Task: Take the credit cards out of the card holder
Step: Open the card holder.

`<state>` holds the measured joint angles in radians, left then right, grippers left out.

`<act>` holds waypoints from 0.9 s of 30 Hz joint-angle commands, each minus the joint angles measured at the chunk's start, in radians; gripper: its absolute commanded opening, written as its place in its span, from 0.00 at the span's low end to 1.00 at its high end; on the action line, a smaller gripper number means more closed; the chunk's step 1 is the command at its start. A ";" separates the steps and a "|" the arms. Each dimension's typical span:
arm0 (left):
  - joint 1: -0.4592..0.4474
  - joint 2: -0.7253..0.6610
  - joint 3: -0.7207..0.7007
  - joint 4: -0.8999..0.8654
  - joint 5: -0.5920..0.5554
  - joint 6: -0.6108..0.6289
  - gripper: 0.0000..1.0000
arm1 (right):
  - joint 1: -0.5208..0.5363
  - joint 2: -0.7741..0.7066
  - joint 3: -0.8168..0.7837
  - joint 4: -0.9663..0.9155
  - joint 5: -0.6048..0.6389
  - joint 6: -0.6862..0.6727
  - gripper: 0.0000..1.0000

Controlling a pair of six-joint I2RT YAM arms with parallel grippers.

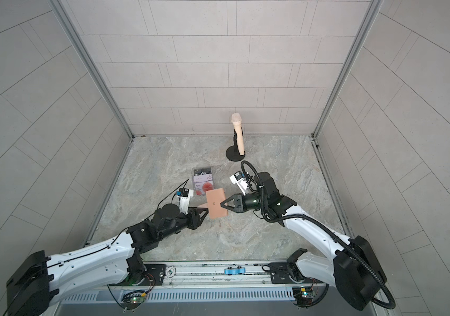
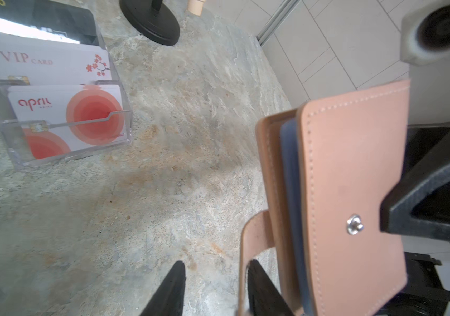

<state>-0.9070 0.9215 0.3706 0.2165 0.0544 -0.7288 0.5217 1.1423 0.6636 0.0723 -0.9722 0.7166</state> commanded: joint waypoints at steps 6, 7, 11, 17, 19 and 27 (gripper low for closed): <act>0.043 0.006 -0.055 0.284 0.224 -0.066 0.46 | 0.001 -0.045 -0.015 0.244 -0.082 0.120 0.00; 0.053 0.010 -0.068 0.312 0.245 -0.084 0.46 | 0.000 -0.051 -0.019 0.258 -0.090 0.127 0.00; 0.104 0.019 -0.122 0.454 0.312 -0.160 0.46 | 0.000 -0.076 -0.021 0.245 -0.093 0.110 0.00; 0.112 -0.028 -0.122 0.428 0.330 -0.152 0.47 | -0.001 -0.078 -0.010 0.187 -0.068 0.076 0.00; 0.113 -0.055 -0.127 0.419 0.328 -0.150 0.48 | -0.002 -0.073 -0.010 0.194 -0.068 0.077 0.00; 0.142 -0.145 -0.144 0.366 0.352 -0.159 0.50 | -0.015 -0.061 -0.002 0.204 -0.076 0.078 0.00</act>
<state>-0.7738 0.8074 0.2382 0.5705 0.3744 -0.8837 0.5152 1.0809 0.6468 0.2443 -1.0443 0.8032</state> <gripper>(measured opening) 0.501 0.133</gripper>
